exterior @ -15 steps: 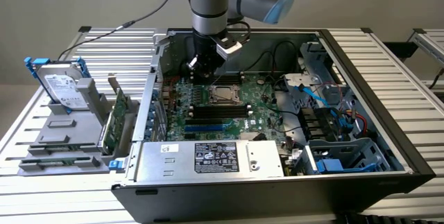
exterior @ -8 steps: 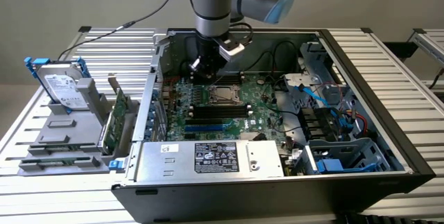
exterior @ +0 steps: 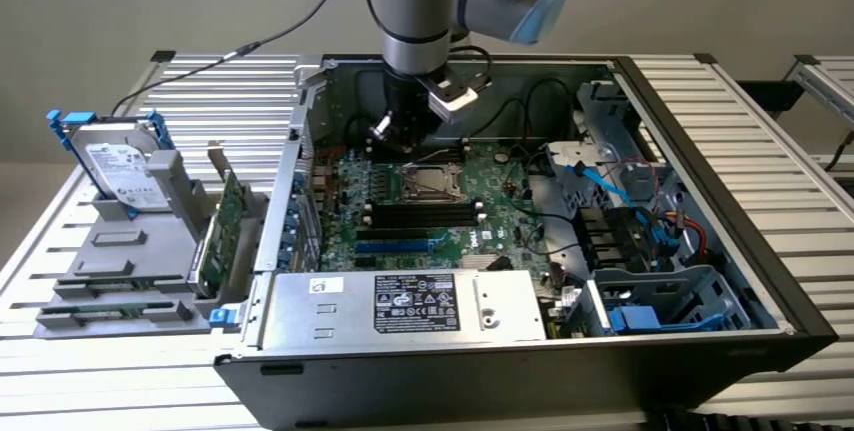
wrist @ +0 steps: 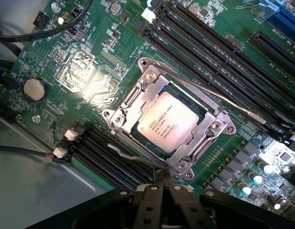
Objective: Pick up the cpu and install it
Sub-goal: 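Install the first cpu locking lever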
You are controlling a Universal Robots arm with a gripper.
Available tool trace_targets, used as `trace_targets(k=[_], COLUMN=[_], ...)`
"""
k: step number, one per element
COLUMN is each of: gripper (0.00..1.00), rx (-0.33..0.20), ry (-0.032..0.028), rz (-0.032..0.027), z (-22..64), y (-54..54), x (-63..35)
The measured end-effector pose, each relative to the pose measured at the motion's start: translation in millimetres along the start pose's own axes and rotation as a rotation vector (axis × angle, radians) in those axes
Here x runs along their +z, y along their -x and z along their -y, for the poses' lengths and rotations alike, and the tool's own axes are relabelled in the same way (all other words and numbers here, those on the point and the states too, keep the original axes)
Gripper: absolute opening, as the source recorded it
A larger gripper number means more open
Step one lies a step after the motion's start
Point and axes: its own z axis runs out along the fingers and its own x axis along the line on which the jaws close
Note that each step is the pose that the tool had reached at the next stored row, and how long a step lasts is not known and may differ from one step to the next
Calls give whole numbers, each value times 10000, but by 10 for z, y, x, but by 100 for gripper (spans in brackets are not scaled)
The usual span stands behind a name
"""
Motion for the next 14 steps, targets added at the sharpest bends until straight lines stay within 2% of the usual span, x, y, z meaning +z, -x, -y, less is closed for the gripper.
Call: trace_targets(k=[14], gripper=[11], rx=[0], ry=[-14], rz=[-9], z=[-71], y=[-53], x=[57])
